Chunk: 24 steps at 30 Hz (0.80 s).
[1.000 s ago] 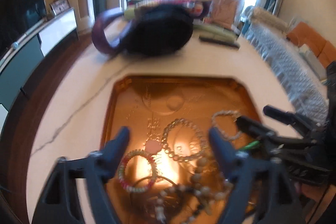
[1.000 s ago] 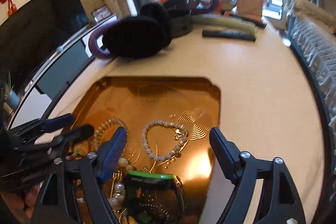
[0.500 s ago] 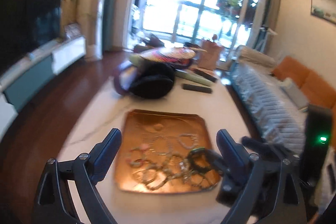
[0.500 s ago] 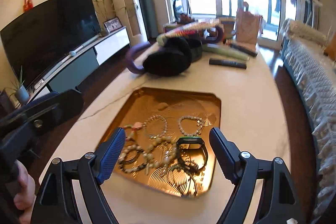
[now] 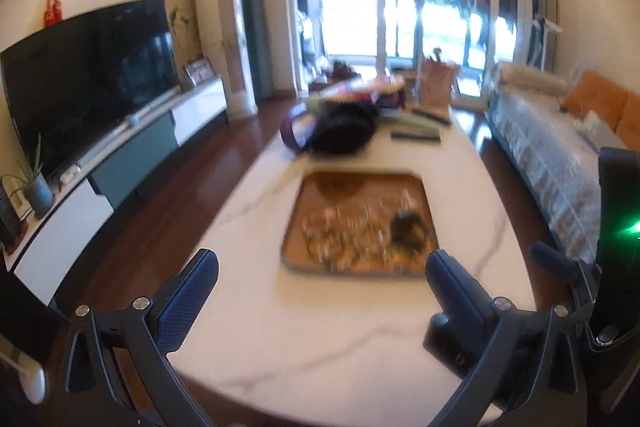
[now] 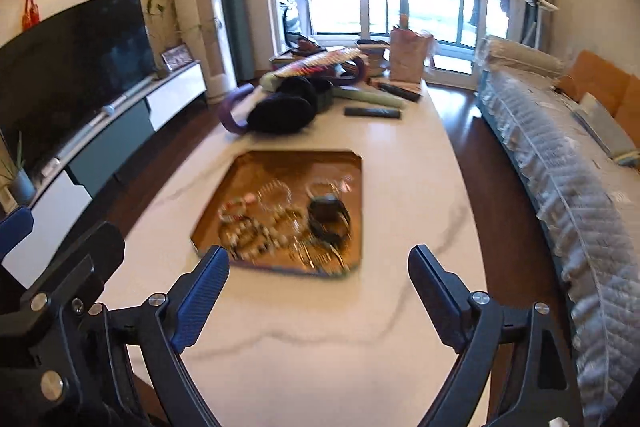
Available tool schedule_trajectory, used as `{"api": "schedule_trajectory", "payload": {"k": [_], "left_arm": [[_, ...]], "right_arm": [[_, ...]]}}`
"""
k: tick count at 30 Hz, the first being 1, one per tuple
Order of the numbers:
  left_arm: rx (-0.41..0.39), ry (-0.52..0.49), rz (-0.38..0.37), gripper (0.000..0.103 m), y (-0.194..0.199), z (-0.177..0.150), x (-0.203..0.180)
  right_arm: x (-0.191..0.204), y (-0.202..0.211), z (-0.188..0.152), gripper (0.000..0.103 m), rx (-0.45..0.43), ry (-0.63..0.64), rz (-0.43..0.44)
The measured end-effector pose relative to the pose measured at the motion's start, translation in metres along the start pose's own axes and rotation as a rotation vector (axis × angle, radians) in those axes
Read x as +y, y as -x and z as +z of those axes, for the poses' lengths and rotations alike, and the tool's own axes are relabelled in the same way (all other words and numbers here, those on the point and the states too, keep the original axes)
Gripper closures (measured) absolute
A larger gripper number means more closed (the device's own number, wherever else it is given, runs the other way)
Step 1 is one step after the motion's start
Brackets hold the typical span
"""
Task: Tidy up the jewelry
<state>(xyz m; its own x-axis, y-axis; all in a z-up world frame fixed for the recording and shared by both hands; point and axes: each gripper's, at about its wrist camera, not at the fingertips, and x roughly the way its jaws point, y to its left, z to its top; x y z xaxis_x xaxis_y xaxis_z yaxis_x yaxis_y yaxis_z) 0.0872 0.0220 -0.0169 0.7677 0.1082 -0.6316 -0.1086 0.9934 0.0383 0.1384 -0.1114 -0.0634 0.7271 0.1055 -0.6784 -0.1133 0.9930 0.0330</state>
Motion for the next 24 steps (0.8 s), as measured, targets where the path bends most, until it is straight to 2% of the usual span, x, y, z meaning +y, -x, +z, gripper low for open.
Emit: {"api": "schedule_trajectory", "payload": {"k": [4, 8, 12, 18, 24], "left_arm": [[0.062, -0.049, -0.015, 0.0, 0.001, -0.025, -0.008], [0.093, -0.029, -0.025, 0.0, -0.005, -0.034, -0.01], [0.101, -0.012, -0.057, 0.0, -0.008, -0.033, -0.011], [0.087, -0.008, -0.034, 0.0, -0.009, -0.03, -0.013], [0.124, -0.002, -0.06, 0.0, -0.018, -0.028, -0.012]], "right_arm": [[-0.008, 0.003, -0.033, 0.014, 0.052, -0.024, -0.002], [-0.012, -0.003, -0.049, 0.014, 0.09, -0.026, -0.001], [-0.015, -0.002, -0.05, 0.014, 0.087, -0.03, 0.0], [-0.015, -0.002, -0.047, 0.014, 0.064, -0.03, -0.011], [-0.016, -0.008, -0.046, 0.014, 0.077, -0.029, -0.01]]}}
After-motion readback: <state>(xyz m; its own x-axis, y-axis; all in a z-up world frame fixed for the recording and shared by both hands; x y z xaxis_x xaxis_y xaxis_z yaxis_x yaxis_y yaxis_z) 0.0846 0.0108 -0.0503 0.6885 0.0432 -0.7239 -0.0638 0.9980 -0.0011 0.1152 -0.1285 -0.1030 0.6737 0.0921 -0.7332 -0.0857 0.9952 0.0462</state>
